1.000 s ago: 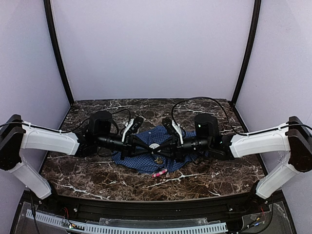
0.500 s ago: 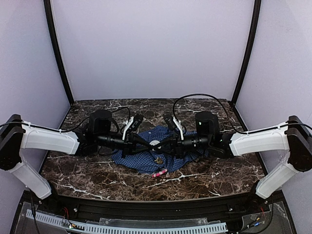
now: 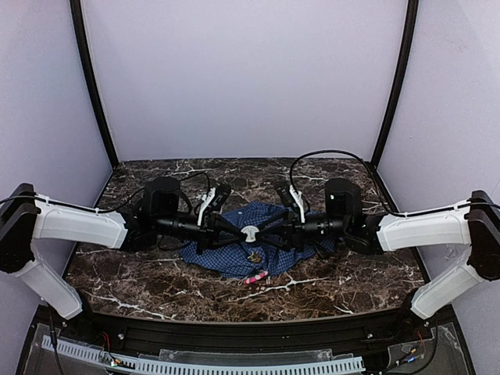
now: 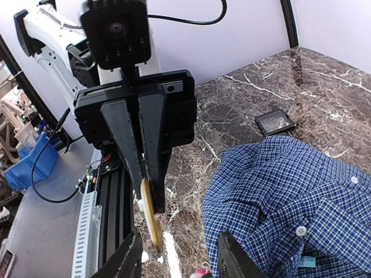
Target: Remove the brooch from the garment
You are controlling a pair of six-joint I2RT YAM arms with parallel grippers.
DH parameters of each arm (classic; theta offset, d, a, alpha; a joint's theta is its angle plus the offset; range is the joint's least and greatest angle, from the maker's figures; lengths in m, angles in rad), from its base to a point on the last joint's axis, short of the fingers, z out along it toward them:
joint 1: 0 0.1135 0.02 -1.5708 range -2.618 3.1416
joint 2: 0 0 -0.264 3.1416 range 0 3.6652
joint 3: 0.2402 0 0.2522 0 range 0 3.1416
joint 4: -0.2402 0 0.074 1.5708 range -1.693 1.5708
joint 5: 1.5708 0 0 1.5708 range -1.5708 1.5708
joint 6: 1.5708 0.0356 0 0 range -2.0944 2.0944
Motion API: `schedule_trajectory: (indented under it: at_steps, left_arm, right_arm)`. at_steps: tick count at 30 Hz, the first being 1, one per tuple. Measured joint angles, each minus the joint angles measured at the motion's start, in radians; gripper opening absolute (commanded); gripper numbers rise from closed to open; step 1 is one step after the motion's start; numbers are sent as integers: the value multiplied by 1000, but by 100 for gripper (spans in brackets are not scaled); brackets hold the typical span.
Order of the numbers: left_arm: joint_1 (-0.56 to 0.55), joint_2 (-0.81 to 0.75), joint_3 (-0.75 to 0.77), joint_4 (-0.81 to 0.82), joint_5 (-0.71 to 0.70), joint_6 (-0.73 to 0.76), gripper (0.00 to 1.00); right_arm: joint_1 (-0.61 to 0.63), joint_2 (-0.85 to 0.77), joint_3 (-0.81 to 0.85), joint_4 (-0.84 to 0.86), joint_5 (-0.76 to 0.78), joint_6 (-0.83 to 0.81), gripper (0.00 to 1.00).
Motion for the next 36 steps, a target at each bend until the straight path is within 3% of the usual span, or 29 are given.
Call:
schedule_trajectory:
  at_steps: [9, 16, 21, 27, 29, 31, 33, 36]
  left_arm:
    - [16, -2, -16, 21, -48, -34, 1]
    - [60, -99, -113, 41, -219, -60, 1]
    - [117, -191, -175, 1, -413, -75, 1]
    - [193, -216, -212, -65, -584, -98, 1]
    - [213, -216, -224, -91, -633, -105, 1]
    - [228, -215, -232, -114, -670, -111, 1]
    - [240, -211, -234, -131, -699, -116, 1]
    - [257, -190, -234, -138, -727, -120, 1]
  right_arm:
    - [-5, -112, -41, -2, 49, -30, 70]
    - [-11, -146, -48, -50, 337, -19, 92]
    - [-71, -108, -47, -129, 582, 14, 94]
    - [-129, 31, -47, -214, 750, 60, 94]
    - [-131, 63, -47, -232, 782, 69, 91]
    - [-132, 89, -47, -245, 806, 75, 81]
    - [-136, 109, -47, -252, 826, 76, 63]
    - [-144, 138, -42, -259, 853, 84, 27]
